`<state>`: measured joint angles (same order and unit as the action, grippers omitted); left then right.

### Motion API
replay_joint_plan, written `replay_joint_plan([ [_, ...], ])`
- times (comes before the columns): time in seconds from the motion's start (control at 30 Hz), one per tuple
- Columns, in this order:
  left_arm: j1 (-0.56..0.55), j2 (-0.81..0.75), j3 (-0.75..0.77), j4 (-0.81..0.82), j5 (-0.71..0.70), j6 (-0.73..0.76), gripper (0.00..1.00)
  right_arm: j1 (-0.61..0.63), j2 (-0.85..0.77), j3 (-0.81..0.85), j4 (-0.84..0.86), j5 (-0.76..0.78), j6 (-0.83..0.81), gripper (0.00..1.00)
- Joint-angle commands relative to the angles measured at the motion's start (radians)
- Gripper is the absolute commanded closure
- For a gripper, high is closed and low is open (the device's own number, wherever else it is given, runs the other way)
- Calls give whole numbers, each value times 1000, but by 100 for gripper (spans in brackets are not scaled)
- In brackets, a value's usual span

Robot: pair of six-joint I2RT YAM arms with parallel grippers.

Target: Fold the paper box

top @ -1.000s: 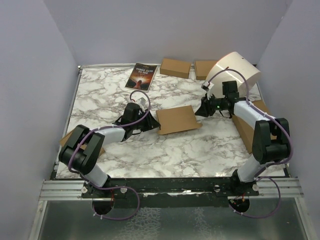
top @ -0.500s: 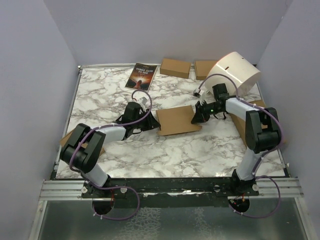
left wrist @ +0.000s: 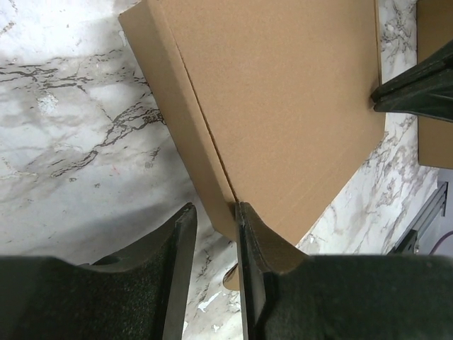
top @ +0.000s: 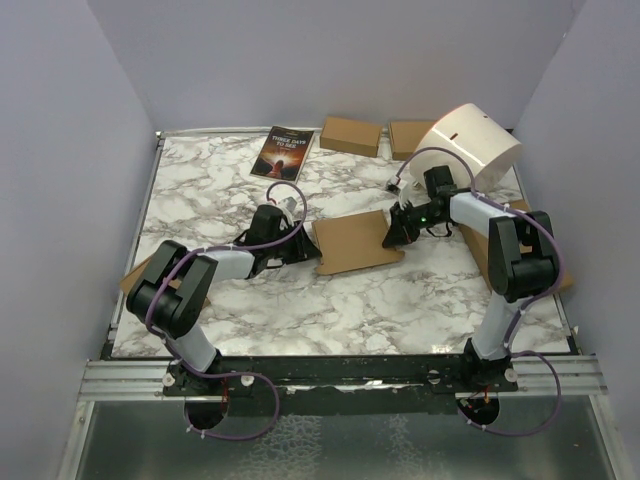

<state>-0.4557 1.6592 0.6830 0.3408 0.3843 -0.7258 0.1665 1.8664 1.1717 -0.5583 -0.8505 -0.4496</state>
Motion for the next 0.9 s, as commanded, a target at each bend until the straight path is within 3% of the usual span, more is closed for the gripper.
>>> replay_joint_plan([
  [0.0, -5, 17, 17, -98, -49, 60, 68, -3, -44, 6, -17, -49, -29, 83],
  [0.13, -4, -58, 1, -42, -70, 53, 65, -31, -165, -29, 48, -216, 10, 65],
  [0.2, -5, -115, -26, 23, -80, 41, 61, -41, -224, -59, 108, -244, 51, 61],
  [0.3, -5, -201, -60, 91, -101, 36, 57, -52, -278, -107, 200, -227, 137, 54],
  [0.4, -5, -307, -110, 117, -179, 41, 56, -75, -282, -169, 323, -128, 295, 37],
  [0.5, -5, -438, -213, 197, -249, 53, 55, -105, -241, -219, 391, -91, 352, 37],
  [0.53, -5, -483, -254, 235, -268, 52, 49, -106, -228, -226, 404, -67, 366, 37],
  [0.67, -3, -594, -435, 421, -344, -5, 3, -107, -177, -236, 457, 17, 441, 40],
  [0.73, -2, -595, -486, 476, -332, -48, 1, -107, -162, -246, 481, 41, 471, 41],
  [0.87, 0, -495, -465, 475, -178, -88, 2, -107, -142, -270, 513, 52, 502, 49],
])
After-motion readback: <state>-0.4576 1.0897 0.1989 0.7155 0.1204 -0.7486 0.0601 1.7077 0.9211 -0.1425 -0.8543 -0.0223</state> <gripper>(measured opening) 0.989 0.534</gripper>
